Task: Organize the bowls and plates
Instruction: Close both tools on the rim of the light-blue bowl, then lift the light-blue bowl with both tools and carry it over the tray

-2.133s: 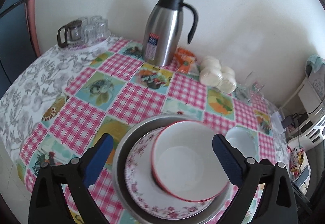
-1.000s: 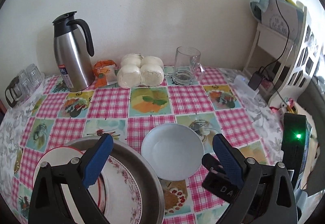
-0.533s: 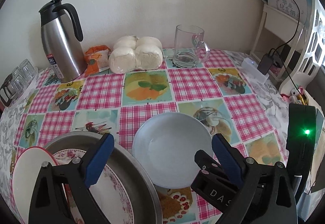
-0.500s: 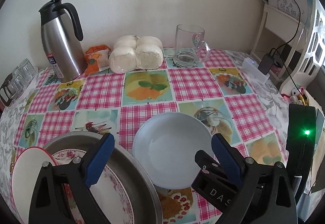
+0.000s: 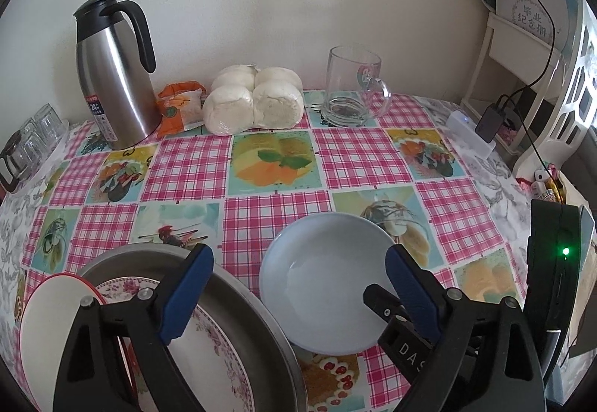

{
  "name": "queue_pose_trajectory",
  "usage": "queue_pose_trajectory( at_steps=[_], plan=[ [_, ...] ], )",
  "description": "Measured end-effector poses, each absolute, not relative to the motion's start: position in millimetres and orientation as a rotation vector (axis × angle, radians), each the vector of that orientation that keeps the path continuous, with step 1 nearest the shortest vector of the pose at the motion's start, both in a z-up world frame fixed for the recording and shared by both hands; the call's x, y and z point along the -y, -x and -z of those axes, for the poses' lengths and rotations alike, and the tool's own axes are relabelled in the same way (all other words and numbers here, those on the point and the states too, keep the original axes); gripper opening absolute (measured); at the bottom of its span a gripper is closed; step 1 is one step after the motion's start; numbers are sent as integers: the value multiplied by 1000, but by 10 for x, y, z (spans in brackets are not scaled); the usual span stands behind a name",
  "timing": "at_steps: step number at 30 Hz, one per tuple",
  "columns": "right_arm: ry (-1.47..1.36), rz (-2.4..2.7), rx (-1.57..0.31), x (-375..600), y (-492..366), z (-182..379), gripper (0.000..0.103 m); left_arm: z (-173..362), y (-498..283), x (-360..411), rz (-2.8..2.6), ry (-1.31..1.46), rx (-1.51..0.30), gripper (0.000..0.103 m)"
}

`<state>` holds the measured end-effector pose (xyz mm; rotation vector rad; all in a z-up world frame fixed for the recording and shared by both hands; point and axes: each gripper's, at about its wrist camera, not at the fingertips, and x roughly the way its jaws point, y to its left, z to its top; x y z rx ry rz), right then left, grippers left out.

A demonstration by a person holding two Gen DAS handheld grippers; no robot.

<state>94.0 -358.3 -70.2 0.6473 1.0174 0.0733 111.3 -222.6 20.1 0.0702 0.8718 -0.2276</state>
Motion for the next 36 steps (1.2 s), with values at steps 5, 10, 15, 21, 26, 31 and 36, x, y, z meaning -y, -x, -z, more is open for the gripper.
queue_pose_trajectory(
  at_steps=[5, 10, 15, 21, 26, 31, 36],
  plan=[
    [-560, -48, -1027, 3628, -946, 645, 16, -194, -1087, 2297, 268, -80, -877, 89],
    [-533, -12, -1039, 3801, -899, 648, 16, -161, -1067, 2365, 312, -70, -894, 82],
    [-569, -4, -1034, 3975, -855, 667, 16, -33, -1089, 2410, 301, -99, -937, 68],
    [-606, 13, -1031, 4150, -805, 696, 16, 252, -1112, 2512, 327, -105, -1028, 43],
    [-612, 16, -1035, 4171, -797, 706, 16, 421, -1099, 2591, 362, -95, -1076, 29],
    [-583, 16, -1063, 4100, -816, 732, 16, 444, -1079, 2586, 376, -78, -1068, 25],
    [-546, 33, -1087, 4039, -799, 709, 17, 413, -1058, 2552, 408, -49, -1061, 21]
  ],
)
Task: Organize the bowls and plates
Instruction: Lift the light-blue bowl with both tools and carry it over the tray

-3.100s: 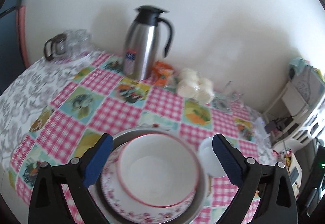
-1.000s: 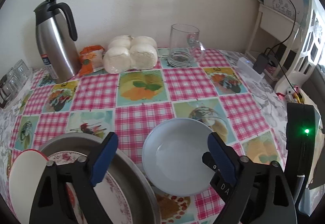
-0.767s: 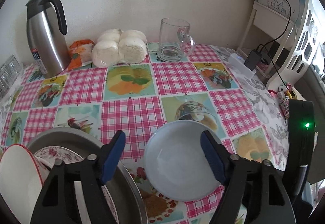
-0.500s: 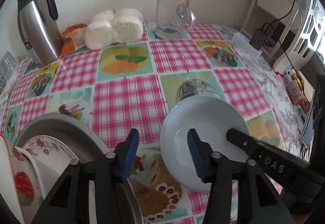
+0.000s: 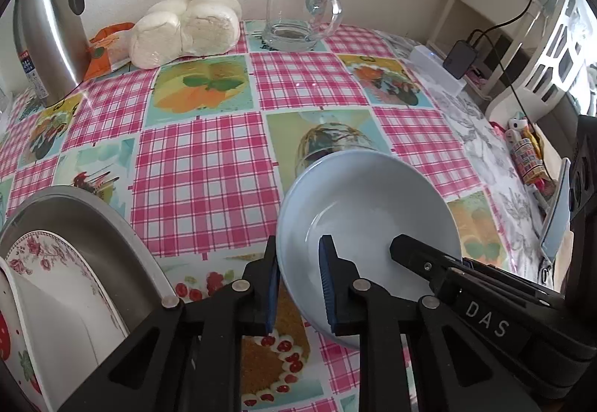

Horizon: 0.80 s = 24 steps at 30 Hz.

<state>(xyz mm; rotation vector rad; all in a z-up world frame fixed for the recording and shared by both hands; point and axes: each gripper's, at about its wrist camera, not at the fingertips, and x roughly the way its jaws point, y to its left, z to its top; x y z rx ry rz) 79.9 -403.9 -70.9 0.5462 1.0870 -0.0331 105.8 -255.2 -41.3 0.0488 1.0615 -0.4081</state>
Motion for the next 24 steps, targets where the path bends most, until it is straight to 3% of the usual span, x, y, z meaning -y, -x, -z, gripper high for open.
queue_pose_trajectory(
  at_steps=[7, 24],
  plan=[
    [-534, 42, -1057, 4030, -714, 509, 17, 142, -994, 2498, 432, -21, -1005, 21],
    [-474, -37, -862, 3386, -404, -647, 17, -923, -626, 1637, 422, 112, -820, 21]
  ],
)
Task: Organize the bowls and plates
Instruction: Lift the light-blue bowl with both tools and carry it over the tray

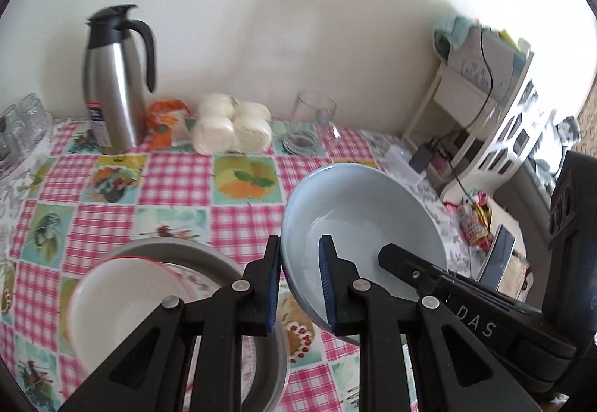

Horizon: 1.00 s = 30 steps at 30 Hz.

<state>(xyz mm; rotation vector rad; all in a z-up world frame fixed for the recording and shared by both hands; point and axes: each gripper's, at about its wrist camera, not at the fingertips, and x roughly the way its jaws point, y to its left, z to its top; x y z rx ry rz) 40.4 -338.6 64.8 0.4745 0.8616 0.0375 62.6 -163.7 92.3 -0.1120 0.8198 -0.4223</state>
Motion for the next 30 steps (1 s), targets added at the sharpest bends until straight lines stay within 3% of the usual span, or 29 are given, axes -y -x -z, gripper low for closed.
queue_pose_trajectory(
  at_steps=[12, 30],
  plan=[
    [-415, -145, -826, 2633, -269, -977, 17, -1197, -510, 800, 370, 203, -776, 21],
    [-350, -193, -938, 1966, -325, -707, 17, -942, -458, 212, 281, 298, -867, 21]
  ],
)
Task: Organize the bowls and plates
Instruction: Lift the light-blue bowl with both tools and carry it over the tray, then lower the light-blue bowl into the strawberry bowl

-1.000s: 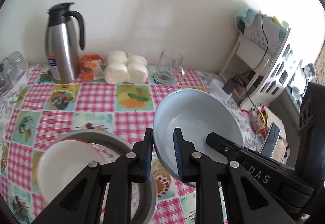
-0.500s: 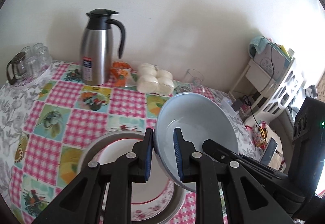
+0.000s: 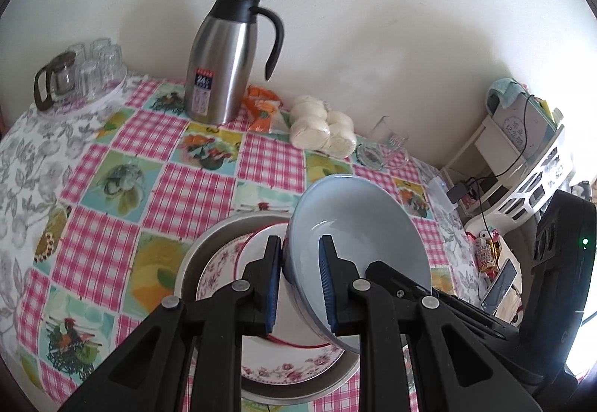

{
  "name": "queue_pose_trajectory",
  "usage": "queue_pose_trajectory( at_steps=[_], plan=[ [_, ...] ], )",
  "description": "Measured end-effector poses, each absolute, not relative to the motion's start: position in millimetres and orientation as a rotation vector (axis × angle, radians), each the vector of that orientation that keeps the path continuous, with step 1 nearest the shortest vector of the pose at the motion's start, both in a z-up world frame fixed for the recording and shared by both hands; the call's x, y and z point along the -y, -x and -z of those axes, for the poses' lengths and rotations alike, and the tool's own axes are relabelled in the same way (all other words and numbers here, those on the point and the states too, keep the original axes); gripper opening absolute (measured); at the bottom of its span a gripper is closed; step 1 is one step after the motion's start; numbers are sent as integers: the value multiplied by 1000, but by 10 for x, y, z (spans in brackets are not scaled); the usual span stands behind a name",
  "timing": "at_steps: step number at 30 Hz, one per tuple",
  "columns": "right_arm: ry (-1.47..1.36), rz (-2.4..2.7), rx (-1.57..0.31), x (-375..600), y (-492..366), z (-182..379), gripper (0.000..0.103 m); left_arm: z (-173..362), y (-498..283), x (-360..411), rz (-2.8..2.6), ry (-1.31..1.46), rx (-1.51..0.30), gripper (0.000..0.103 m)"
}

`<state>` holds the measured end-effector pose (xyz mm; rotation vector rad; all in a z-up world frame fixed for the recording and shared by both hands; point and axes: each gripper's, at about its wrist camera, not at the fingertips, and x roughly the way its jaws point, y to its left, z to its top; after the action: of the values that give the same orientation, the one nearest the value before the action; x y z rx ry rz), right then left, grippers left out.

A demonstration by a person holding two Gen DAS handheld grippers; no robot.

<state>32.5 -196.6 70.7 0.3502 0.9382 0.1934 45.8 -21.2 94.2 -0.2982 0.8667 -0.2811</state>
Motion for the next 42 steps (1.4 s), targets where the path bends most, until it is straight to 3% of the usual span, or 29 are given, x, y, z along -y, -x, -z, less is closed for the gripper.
queue_pose_trajectory(
  at_steps=[24, 39, 42],
  plan=[
    [-206, -126, -1009, 1769, -385, -545, 20, -602, -585, 104, 216, 328, -978, 20],
    [-193, -130, -1004, 1756, -353, -551, 20, -739, -517, 8, 233, 358, -936, 20],
    [-190, -127, -995, 1760, -320, -572, 33, -781, -467, 7, 240, 359, -923, 25]
  ],
)
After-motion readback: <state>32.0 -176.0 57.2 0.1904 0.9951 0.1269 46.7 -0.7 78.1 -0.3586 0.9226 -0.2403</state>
